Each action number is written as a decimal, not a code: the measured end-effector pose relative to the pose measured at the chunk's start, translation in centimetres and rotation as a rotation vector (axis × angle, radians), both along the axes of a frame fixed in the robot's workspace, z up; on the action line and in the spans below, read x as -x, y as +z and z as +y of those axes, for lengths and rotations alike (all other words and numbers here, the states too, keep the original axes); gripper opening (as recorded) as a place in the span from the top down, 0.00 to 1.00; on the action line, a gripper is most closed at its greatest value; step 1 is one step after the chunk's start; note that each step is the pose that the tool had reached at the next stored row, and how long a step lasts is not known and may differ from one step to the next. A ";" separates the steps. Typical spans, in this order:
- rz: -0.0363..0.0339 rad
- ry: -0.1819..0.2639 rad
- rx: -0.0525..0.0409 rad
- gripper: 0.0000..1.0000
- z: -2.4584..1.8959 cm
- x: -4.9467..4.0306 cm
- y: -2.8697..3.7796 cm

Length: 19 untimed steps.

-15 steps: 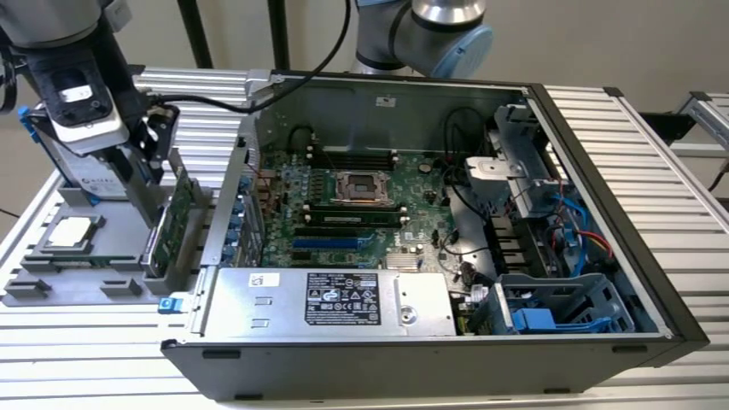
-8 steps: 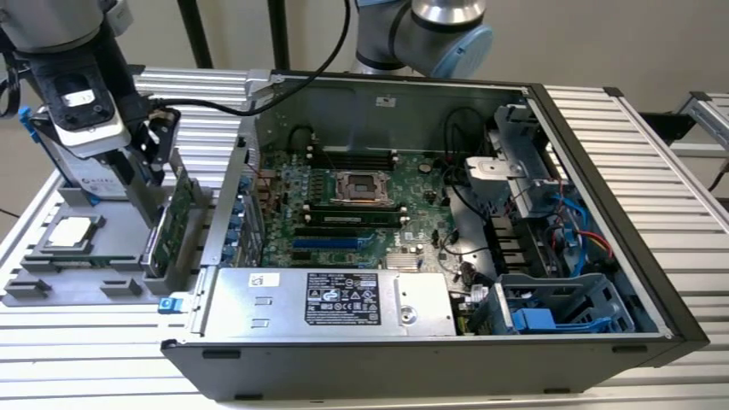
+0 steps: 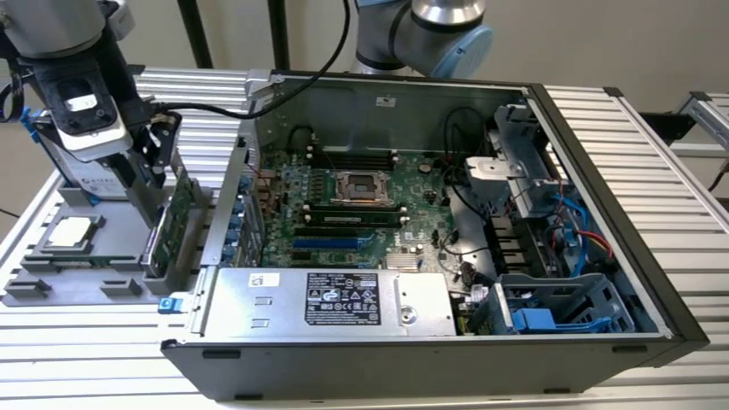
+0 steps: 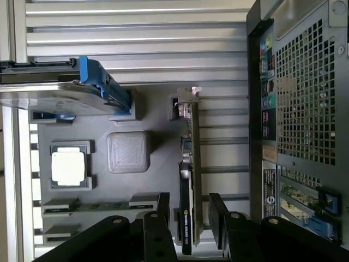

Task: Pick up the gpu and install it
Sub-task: 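Pick up the gpu and move the gpu toward the slot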

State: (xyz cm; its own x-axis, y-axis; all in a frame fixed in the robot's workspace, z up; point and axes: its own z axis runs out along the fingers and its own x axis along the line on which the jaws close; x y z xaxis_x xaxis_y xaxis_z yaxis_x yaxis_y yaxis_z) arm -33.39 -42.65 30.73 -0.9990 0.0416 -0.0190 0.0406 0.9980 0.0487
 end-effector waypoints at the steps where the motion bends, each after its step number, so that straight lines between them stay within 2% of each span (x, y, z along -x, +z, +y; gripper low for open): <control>1: 0.0001 0.000 0.0001 0.00 0.00 0.00 -0.05; 19: 0.0000 0.000 0.0000 0.00 0.00 0.00 -0.98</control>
